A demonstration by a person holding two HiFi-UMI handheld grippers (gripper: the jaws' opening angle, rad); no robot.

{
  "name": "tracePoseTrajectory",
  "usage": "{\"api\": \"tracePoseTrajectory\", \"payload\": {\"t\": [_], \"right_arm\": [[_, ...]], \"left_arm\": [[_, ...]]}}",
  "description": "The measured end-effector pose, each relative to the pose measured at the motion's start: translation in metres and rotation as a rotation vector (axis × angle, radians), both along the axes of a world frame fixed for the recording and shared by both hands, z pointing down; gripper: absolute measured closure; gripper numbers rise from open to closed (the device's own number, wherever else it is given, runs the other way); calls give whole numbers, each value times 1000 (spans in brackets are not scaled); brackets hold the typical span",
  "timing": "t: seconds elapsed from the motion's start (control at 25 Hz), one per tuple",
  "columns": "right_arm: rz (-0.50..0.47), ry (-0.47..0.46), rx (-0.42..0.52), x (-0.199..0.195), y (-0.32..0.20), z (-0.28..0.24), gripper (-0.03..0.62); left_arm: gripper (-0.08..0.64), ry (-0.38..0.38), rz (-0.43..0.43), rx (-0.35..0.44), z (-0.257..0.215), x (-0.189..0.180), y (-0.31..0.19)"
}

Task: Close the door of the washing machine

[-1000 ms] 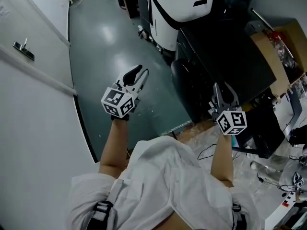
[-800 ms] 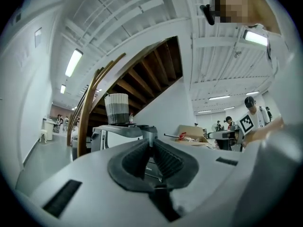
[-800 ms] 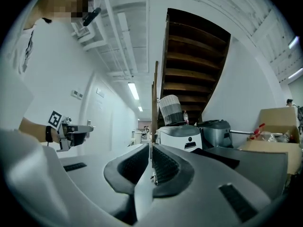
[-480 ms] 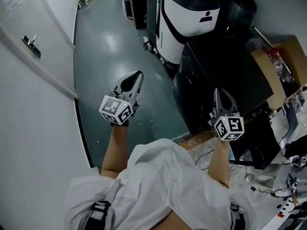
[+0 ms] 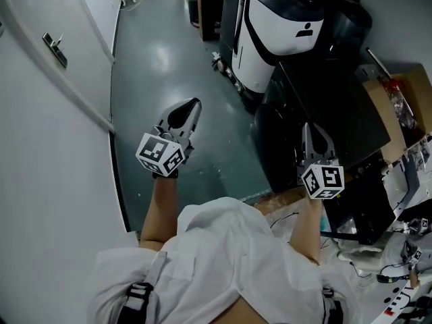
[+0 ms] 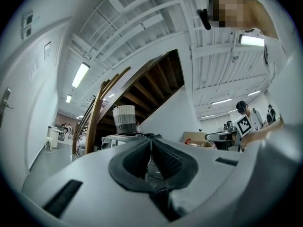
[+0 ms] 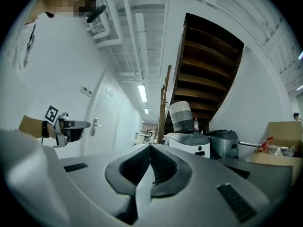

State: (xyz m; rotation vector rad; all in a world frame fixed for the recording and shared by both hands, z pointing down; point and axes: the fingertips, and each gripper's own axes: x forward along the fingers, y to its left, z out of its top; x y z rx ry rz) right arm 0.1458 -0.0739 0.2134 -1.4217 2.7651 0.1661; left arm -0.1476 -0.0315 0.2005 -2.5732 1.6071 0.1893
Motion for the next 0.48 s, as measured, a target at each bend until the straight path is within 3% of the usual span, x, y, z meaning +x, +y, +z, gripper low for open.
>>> {"api": "tracePoseTrajectory", "payload": {"t": [0.48], "right_arm": [[-39, 13, 18, -46, -5, -11, 566]], "left_arm": [[538, 2, -73, 1, -7, -55, 25]]}}
